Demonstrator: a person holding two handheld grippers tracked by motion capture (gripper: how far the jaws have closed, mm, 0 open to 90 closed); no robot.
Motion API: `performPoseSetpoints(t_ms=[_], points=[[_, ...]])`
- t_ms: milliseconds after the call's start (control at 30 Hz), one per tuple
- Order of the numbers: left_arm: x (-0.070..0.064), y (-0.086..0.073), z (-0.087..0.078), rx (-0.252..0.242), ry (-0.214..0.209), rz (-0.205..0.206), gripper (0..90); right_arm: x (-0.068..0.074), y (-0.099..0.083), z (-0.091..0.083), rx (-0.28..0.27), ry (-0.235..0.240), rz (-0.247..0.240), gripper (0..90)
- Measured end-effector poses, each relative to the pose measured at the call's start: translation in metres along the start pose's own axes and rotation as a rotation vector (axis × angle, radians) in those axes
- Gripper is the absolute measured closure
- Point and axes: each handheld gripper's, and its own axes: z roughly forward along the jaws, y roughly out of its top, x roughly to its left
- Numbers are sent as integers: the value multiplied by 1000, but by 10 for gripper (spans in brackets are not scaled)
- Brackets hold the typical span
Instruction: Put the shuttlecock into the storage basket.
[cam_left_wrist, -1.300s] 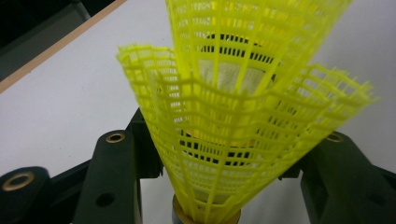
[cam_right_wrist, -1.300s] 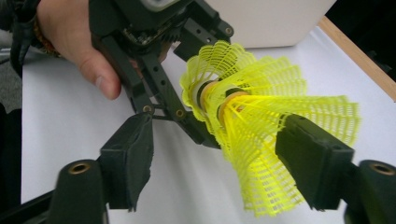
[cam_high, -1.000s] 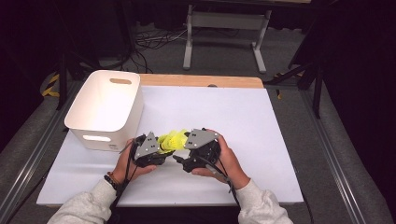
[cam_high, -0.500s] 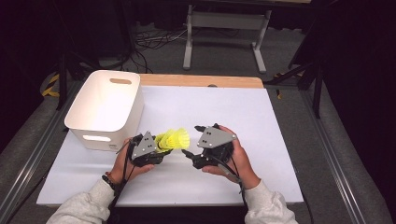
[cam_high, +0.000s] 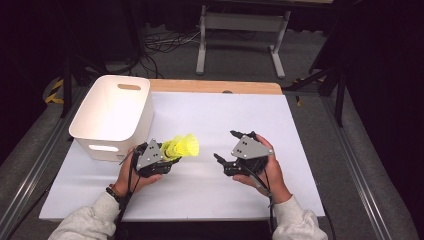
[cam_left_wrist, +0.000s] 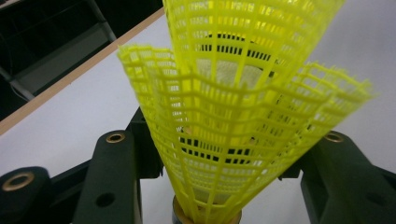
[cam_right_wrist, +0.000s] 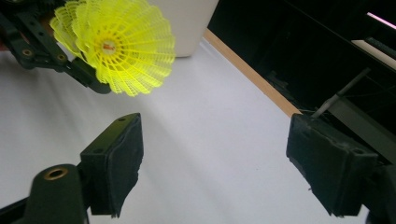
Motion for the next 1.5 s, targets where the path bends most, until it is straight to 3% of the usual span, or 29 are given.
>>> performPoseSetpoints(t_ms=[100,900,1267,1433,1500], points=[[0,1,-1,-7,2,0,486,-2,-10,1,18,-27,-5,193],[-4,2,-8,-17,-3,3,476,2,-46,-4,25,-28,3,179],[-5,3,-11,-24,-2,4,476,2,-70,-9,56,-30,12,163],[-5,3,-12,-29,-2,5,476,0,-79,-14,48,-36,37,162],[-5,3,-12,-26,3,8,475,-1,-85,-17,46,-61,28,161]])
